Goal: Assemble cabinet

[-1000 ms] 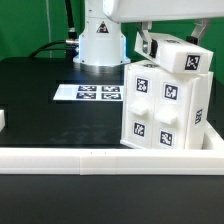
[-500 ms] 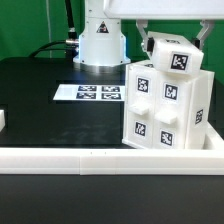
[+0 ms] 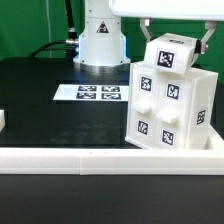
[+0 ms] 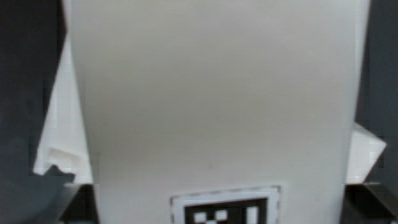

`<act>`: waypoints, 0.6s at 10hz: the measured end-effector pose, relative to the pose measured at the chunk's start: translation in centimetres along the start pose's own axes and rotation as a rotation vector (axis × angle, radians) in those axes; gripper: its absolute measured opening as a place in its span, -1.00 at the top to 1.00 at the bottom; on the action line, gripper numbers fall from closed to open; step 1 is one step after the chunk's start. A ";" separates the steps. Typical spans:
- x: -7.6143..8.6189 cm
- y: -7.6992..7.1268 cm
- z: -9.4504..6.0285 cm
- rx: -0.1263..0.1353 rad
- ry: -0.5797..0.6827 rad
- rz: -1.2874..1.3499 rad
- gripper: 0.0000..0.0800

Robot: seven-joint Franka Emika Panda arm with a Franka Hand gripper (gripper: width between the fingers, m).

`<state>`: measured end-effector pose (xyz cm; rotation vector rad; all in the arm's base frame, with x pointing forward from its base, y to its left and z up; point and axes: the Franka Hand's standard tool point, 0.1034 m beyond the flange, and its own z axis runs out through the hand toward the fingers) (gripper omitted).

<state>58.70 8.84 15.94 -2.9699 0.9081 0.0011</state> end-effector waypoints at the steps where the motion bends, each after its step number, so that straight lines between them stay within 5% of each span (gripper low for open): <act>1: -0.1 -0.1 0.0 0.005 -0.004 0.127 -0.40; 6: -1.1 -0.7 0.2 0.041 0.014 0.544 -0.40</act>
Offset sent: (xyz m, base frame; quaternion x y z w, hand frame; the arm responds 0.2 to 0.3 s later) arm -0.0079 -0.0088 -0.0015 -0.0043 0.0407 0.2052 0.9779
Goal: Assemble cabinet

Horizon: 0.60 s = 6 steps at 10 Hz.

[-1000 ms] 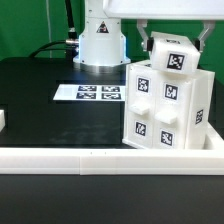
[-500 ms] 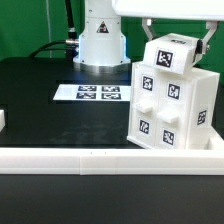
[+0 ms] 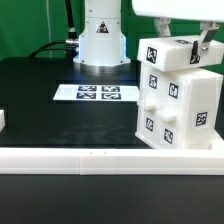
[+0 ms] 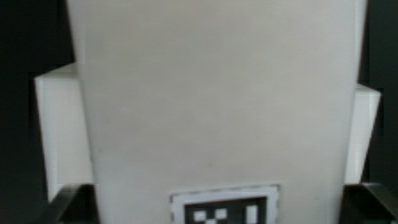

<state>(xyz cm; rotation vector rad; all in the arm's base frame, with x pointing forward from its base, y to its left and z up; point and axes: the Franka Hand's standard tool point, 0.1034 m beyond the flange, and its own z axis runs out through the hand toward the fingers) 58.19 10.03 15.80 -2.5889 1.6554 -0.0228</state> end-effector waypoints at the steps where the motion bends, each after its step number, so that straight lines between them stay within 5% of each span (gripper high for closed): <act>1: -0.2 -0.1 0.0 0.006 -0.002 0.129 -0.40; 3: -0.7 -0.5 0.1 0.023 -0.026 0.361 -0.40; 5: -0.9 -0.5 0.1 0.024 -0.034 0.359 -0.91; 6: -1.0 -0.6 -0.1 0.032 -0.050 0.371 -0.91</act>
Offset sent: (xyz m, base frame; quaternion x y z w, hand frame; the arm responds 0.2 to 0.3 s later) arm 0.0000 0.0000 0.0000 0.0000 0.0000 0.1296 0.9916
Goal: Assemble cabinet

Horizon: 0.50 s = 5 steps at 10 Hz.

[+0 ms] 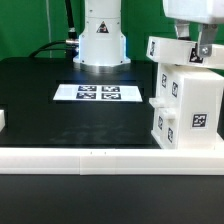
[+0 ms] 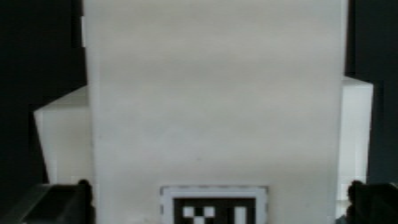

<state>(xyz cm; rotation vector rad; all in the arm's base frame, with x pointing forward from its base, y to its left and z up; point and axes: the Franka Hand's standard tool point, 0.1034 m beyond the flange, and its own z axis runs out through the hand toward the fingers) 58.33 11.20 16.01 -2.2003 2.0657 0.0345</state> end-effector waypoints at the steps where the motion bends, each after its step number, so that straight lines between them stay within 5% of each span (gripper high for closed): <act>1: -0.2 -0.1 -0.3 0.007 -0.019 0.013 -0.98; 5: -0.7 -1.0 -1.8 0.050 -0.080 0.038 -0.99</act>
Offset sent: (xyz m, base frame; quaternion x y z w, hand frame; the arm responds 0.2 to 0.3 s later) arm 0.0011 0.0029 0.0220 0.0405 -0.0569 0.0465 0.9965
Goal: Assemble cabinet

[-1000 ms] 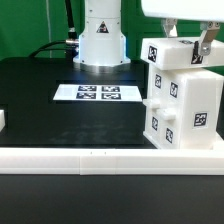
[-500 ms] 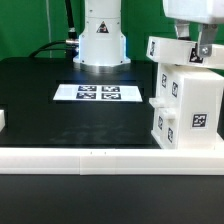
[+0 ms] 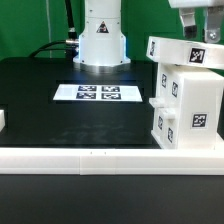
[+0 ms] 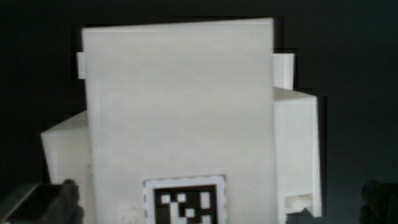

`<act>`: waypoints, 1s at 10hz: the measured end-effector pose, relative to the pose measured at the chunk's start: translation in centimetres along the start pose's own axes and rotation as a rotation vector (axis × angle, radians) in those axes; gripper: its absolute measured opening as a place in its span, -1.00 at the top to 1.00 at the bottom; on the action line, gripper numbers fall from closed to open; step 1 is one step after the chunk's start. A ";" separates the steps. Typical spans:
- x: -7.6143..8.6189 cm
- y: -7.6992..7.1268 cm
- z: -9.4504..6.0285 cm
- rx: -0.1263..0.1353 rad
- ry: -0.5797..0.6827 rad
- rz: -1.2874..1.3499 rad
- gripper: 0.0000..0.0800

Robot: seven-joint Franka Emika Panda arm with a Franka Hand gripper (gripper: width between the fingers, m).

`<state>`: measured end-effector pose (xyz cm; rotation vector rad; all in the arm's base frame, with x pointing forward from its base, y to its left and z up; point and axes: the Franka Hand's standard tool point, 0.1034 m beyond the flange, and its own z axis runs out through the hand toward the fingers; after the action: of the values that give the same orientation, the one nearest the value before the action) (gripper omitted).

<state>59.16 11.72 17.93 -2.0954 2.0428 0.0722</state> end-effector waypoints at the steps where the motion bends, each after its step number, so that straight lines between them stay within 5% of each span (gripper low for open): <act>1: 0.0 0.1 0.1 -0.002 0.000 -0.038 -0.99; 2: -0.1 0.2 0.3 -0.012 0.001 -0.047 -0.99; 3: -0.6 0.7 0.7 -0.110 0.004 -0.169 -0.99; 4: -0.7 0.2 0.3 -0.164 0.026 -0.423 -0.99; 6: -1.2 -0.2 -0.2 -0.227 0.006 -0.798 -0.99; 10: -1.0 -0.3 -0.1 -0.234 -0.037 -1.164 -0.99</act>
Offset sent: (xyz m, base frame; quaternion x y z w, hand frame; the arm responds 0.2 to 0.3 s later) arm 0.0092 0.0050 0.0100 -0.1461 0.0551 -0.4640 0.8720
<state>59.42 12.72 18.21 -3.0154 0.5536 0.1556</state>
